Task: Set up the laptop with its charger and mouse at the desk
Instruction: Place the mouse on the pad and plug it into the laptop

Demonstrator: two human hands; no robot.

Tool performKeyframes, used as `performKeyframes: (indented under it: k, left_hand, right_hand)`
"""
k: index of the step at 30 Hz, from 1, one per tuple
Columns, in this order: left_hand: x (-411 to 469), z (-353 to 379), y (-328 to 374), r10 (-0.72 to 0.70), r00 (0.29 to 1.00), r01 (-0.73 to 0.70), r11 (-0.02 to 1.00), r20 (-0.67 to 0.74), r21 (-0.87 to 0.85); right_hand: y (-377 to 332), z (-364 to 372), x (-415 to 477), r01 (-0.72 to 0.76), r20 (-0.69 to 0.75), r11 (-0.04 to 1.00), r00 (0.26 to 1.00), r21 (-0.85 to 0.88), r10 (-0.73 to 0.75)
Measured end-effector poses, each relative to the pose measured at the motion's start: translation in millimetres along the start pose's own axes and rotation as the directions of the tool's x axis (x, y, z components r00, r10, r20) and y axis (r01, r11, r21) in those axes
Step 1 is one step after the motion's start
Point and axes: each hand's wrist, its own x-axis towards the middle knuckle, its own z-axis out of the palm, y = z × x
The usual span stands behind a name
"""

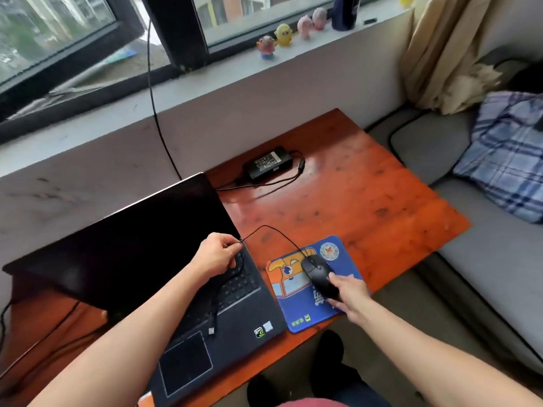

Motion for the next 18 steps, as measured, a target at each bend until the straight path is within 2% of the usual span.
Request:
performKeyframes:
  k: [2,3,4,6,8,9,11,13,14,15,18]
  left_hand:
    - [6,12,5,0.003,1.0,-0.002,0.999,-0.029,0.042]
    - [7,15,7,0.011,0.999,-0.009,0.997,-0.036,0.071]
    - [8,18,8,0.018,0.999,-0.015,0.995,-0.038,0.094]
    - [9,22,12,0.019,0.999,-0.014,0.992,-0.043,0.128]
    - [6,23,17,0.026,0.999,-0.017,0.985,-0.047,0.17]
    - [5,23,19,0.03,0.999,-0.022,0.982,-0.04,0.185]
    - [-2,25,25,0.057,0.998,-0.053,0.973,-0.013,0.225]
    - [-8,29,30,0.112,0.993,-0.114,0.95,0.022,0.29]
    - [-12,29,32,0.136,0.99,-0.137,0.942,0.022,0.308]
    - [-15,30,35,0.158,0.987,-0.157,0.936,0.023,0.316]
    - [-23,29,38,0.186,0.982,-0.188,0.924,0.039,0.333]
  right_hand:
    - [0,-6,3,0.105,0.014,0.957,0.994,-0.269,-0.105]
    - [-3,-8,2,0.157,0.057,0.893,0.988,-0.422,-0.147]
    - [-10,-11,2,0.199,0.12,0.793,0.98,-0.575,-0.159]
    - [-28,-18,4,0.273,0.236,0.506,0.962,-0.818,-0.136]
    - [-49,-18,8,0.312,0.273,0.243,0.945,-0.919,-0.181]
    - [-60,-17,8,0.34,0.297,0.158,0.924,-0.927,-0.242]
    - [-82,-6,5,0.478,0.409,0.095,0.825,-0.873,-0.391]
    - [-102,15,-1,0.67,0.552,0.053,0.651,-0.741,-0.521]
    - [-112,30,-5,0.747,0.627,-0.005,0.555,-0.665,-0.546]
    - [-120,44,-10,0.79,0.696,-0.079,0.481,-0.607,-0.533]
    - [-130,78,-17,0.834,0.868,-0.304,0.354,-0.461,-0.348]
